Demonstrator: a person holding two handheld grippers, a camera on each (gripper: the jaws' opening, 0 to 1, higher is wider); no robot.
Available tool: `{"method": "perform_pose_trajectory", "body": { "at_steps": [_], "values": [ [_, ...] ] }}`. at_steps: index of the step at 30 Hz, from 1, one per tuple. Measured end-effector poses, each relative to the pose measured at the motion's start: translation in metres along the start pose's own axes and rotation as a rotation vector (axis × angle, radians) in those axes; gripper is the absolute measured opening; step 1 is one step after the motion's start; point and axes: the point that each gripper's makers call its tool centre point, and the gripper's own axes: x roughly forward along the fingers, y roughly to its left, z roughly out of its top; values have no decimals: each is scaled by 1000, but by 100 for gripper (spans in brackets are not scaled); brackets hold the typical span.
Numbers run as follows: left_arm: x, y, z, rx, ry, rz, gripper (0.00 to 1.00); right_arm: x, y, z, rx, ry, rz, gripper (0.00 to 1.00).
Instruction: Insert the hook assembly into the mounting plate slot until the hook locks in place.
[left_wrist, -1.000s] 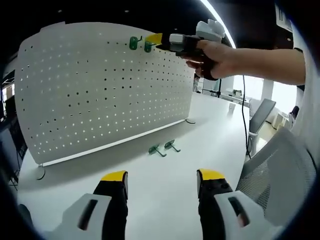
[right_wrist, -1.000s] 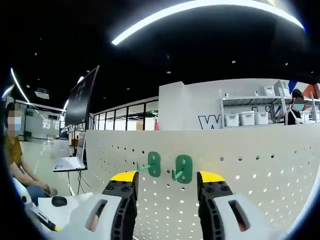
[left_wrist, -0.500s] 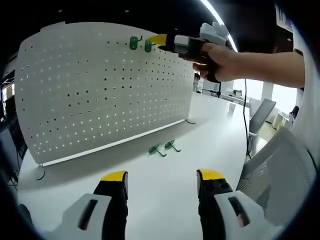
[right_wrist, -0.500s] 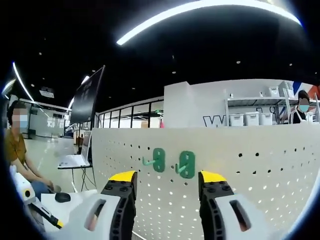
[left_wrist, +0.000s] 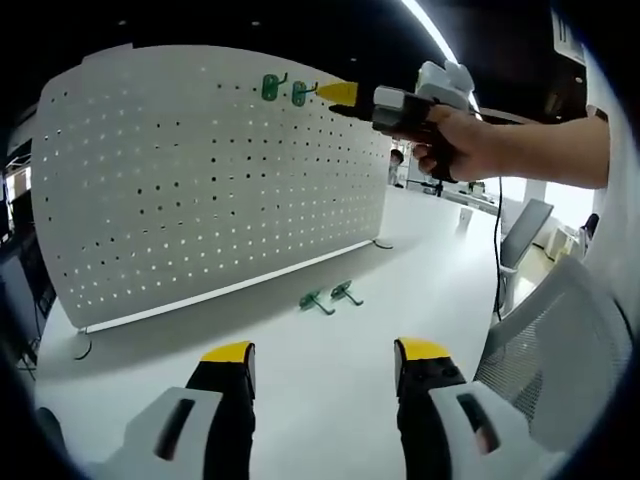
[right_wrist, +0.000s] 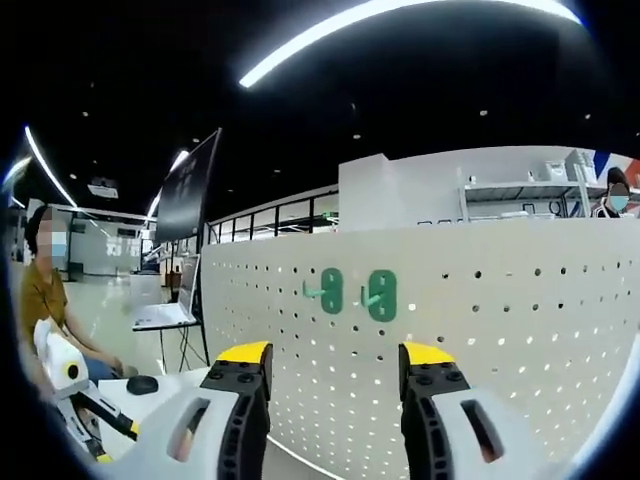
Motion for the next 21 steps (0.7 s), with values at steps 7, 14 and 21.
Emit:
{"method": "perform_pose_trajectory", "body": {
  "at_steps": [7, 14, 21],
  "values": [
    [-1, 1, 1, -2, -4, 5, 58, -9, 3, -9, 11, 17, 8, 49],
    [-1, 2, 2, -4, -8, 5, 58, -19, 5, -20, 11, 38, 19, 50],
    [-1, 4, 2, -7, -9, 10, 58, -33, 4, -34, 24, 68, 16, 51]
  ]
}}
